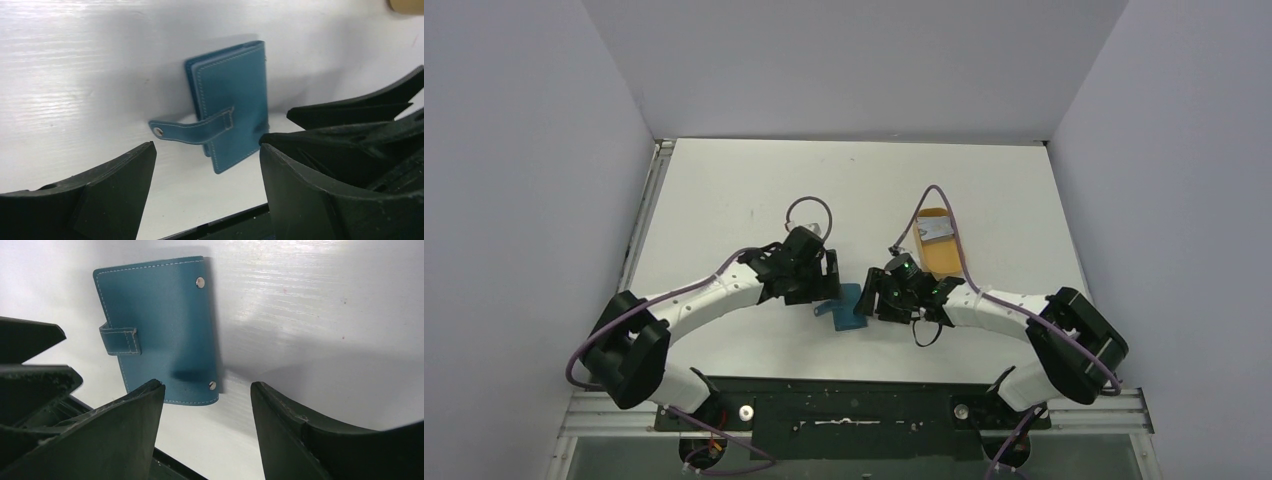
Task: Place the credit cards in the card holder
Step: Pick up the card holder from the center of the board.
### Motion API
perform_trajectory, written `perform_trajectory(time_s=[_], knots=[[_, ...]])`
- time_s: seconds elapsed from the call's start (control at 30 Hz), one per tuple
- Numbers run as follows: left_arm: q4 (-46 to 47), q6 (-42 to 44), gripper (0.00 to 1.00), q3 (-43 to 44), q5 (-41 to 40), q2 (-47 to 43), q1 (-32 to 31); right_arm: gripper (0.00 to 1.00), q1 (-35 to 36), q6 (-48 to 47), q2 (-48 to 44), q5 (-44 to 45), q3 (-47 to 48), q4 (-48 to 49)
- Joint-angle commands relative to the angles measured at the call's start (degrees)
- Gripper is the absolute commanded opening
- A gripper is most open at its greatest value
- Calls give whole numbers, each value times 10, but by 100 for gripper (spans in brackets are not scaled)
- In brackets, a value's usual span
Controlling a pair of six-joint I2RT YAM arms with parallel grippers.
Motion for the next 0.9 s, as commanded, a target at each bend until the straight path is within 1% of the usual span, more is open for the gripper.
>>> perform_trajectory(time_s=[0.0, 0.13, 0.47, 0.57, 0.87], knots=[[-3, 4, 75, 35, -9, 7, -28, 65, 0, -12, -32, 25, 8, -5], [-2, 4, 74, 30, -17, 47, -31, 65, 0, -12, -37, 24, 10, -12], [28, -8, 61, -32, -27, 86, -13, 65, 2, -2, -29, -5, 14, 11], [36, -11, 58, -44, -22, 95, -8, 65, 2, 12, -19, -14, 10, 28], [73, -22, 51, -86, -5, 111, 16, 66, 1, 72, 17, -24, -17, 101]])
